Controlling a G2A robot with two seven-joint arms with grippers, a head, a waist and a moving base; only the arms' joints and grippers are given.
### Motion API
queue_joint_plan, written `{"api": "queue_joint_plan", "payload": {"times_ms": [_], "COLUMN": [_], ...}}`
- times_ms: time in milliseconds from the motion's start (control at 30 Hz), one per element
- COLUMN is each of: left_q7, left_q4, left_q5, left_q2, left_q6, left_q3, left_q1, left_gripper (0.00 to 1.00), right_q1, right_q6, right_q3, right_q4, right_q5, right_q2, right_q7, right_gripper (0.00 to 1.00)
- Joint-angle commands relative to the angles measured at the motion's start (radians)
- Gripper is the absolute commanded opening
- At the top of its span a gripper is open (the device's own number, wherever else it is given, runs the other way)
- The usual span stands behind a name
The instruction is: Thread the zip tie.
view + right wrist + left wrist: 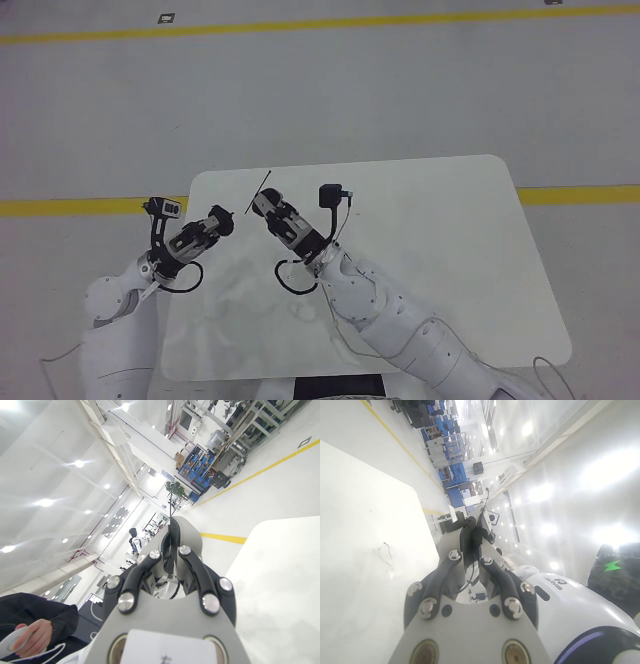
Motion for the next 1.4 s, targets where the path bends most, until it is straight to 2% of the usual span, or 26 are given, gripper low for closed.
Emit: {"api": "queue_joint_plan", "payload": {"times_ms": [0,233,467,600,867,1067,1367], "left_q7": [0.012,0.031,0.031,0.077,0.135,0.14,0.14], "left_q4": [-0.003,0.001,0.001,-0.015,-0.031,-0.029,-0.029], "left_q5": [0.002,0.005,0.005,0.018,0.028,0.038,0.038], "left_q2": [0.002,0.005,0.005,0.007,0.01,0.013,0.013], "left_q6": [0.0,0.0,0.0,0.001,0.0,0.0,0.0], "left_q3": [0.003,0.009,0.009,0.031,0.068,0.072,0.072], "left_q1": [0.0,0.001,0.001,0.004,0.003,0.0,0.0], "left_gripper": [0.0,0.0,0.0,0.0,0.0,0.0,0.0], "right_q1": [-0.002,0.008,0.008,-0.001,-0.002,0.013,0.012], "right_q6": [0.011,0.057,0.057,0.067,0.129,0.152,0.155], "right_q3": [-0.008,-0.031,-0.031,-0.024,-0.034,-0.041,-0.039], "right_q4": [0.004,0.017,0.017,0.003,0.011,0.035,0.034], "right_q5": [-0.031,-0.127,-0.127,-0.142,-0.251,-0.297,-0.305], "right_q2": [-0.006,-0.028,-0.028,-0.028,-0.045,-0.059,-0.06], "right_q7": [-0.032,-0.116,-0.116,-0.113,-0.174,-0.193,-0.191], "right_gripper": [0.0,0.0,0.0,0.0,0.0,0.0,0.0]}}
